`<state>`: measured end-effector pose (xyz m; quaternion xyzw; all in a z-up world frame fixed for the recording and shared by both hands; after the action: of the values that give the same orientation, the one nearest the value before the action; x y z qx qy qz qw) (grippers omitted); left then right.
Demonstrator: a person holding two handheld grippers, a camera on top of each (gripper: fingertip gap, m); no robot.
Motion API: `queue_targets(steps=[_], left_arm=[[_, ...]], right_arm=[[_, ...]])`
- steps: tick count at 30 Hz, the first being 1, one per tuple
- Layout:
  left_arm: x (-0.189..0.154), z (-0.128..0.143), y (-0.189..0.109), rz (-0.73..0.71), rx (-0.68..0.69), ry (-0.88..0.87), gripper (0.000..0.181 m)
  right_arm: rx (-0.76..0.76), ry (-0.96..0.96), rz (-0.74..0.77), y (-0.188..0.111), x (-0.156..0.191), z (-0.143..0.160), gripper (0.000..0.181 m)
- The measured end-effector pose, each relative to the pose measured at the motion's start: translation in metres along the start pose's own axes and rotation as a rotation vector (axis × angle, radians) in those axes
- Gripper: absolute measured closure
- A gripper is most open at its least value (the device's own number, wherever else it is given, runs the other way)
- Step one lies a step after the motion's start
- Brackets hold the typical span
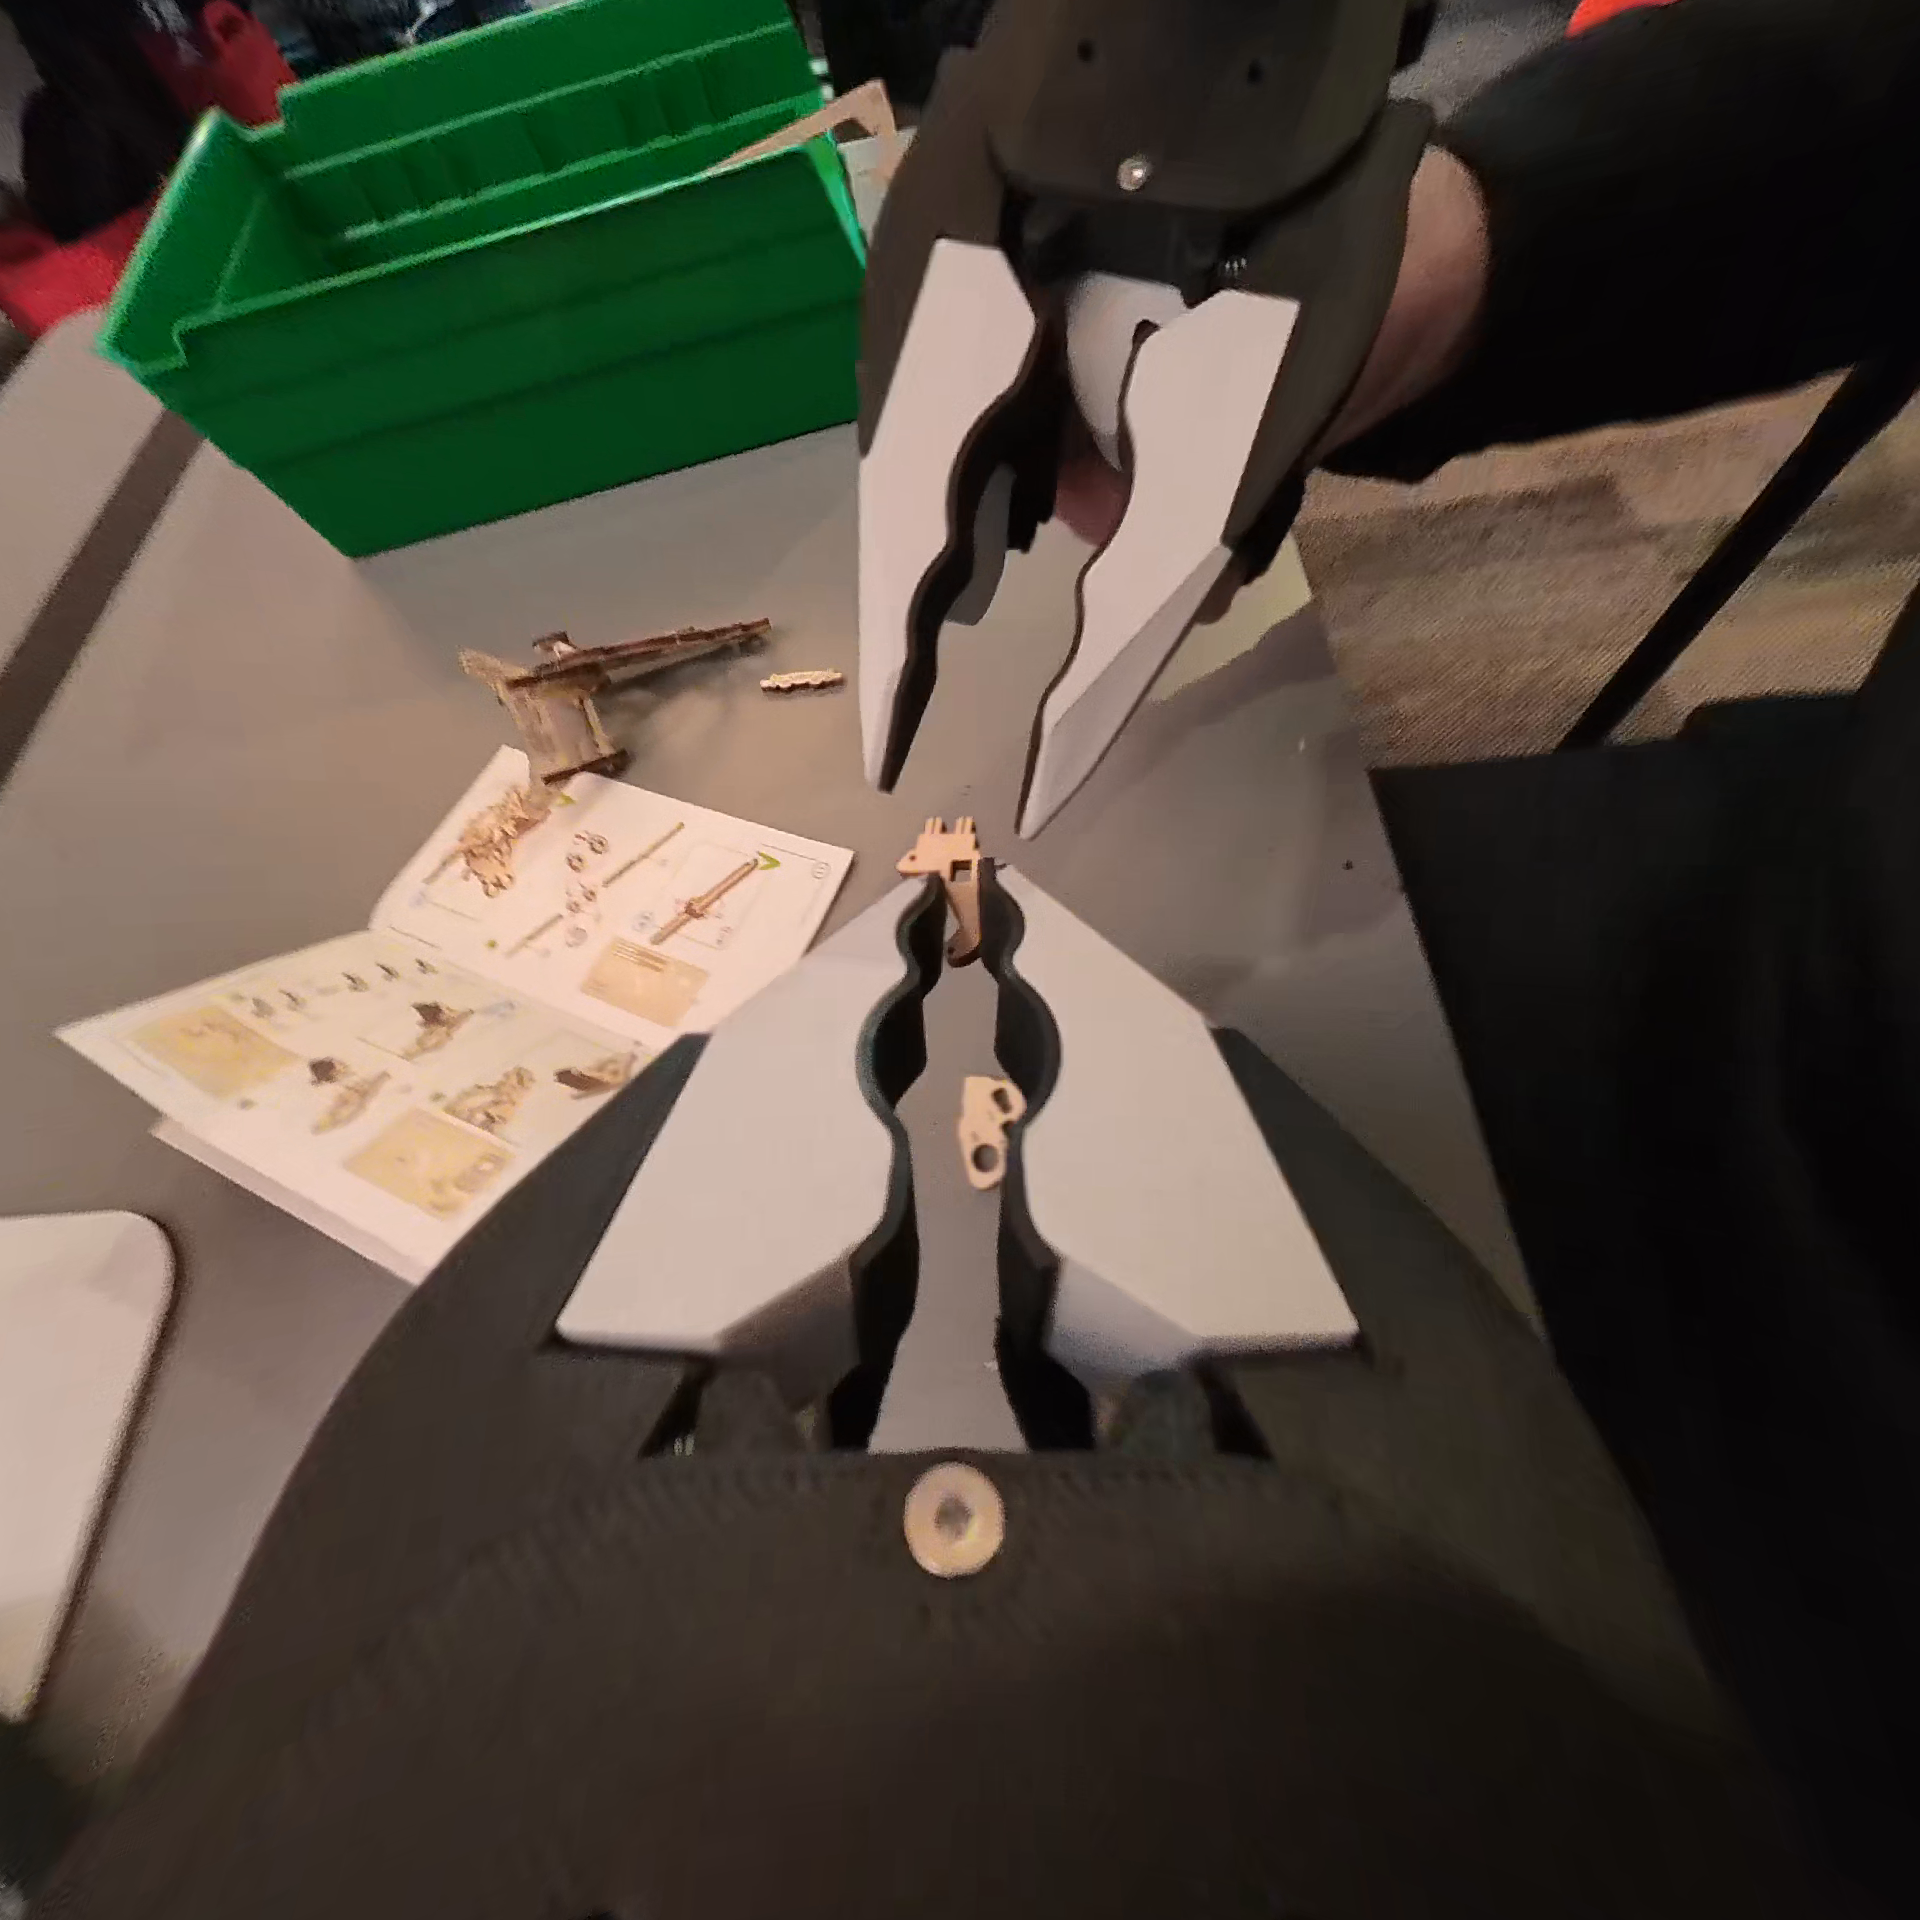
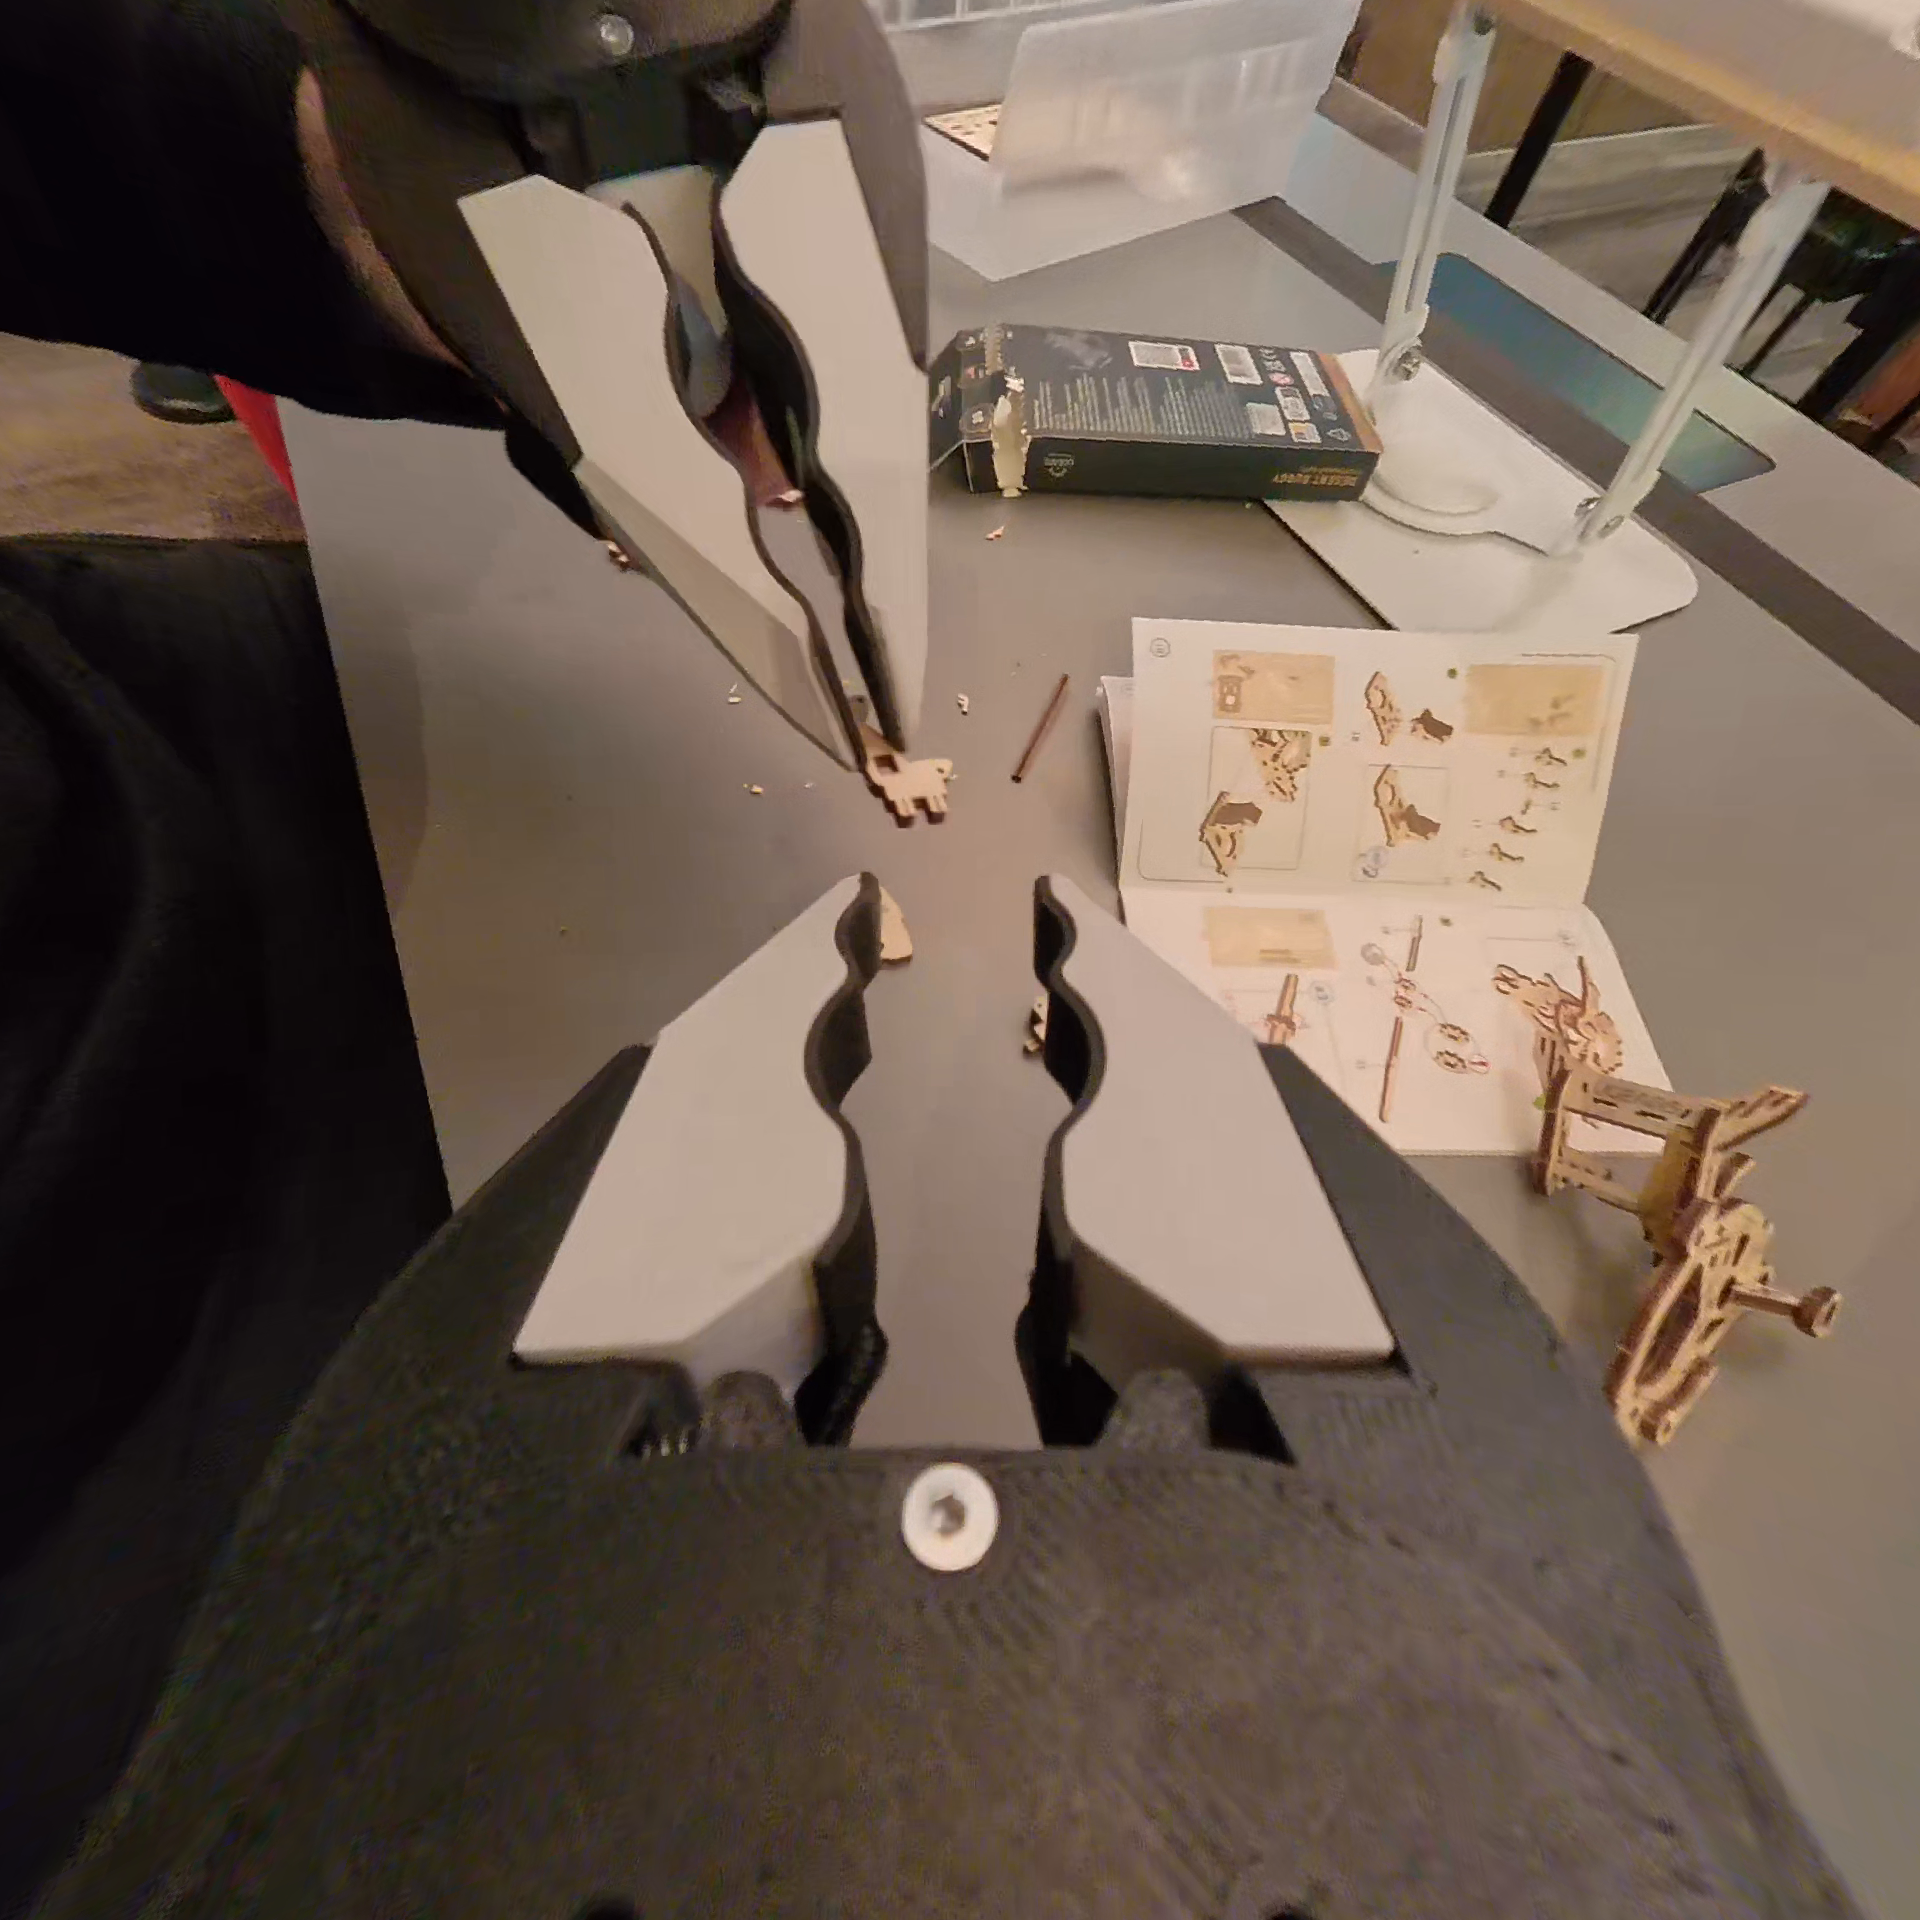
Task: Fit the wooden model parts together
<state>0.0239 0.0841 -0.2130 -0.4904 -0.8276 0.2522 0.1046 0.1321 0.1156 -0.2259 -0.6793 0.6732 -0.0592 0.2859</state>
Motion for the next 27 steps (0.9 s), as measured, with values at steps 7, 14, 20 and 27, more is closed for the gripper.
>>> queue_targets(steps=[7,14,20,27], left_arm=[[-0.005,-0.004,0.005,-0.01,0.067,0.101,0.178],[-0.01,-0.004,0.009,0.117,0.054,-0.161,0.179],[-0.001,-0.007,0.009,0.105,-0.026,-0.241,0.168],[0.007,-0.013,0.005,0.085,-0.096,-0.135,0.164]], right_arm=[[-0.002,-0.108,0.022,0.002,0.005,-0.007,0.153],[0.219,-0.594,0.263,0.01,0.03,-0.01,0.179],[0.151,-0.357,0.212,0.01,0.025,-0.005,0.181],[-0.255,0.374,-0.067,-0.005,0.002,0.003,0.181]])
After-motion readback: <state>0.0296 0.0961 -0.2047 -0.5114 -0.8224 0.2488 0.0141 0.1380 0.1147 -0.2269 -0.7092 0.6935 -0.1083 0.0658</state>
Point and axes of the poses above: each gripper's, where its closed fingertips meet, y out along the fingers, z out of its underside, x = y × z across the jaws, the point moved 6 cm from there along -y, back along the fingers, and after that the axes turned 15 degrees about -y, right-handed, at the moved point
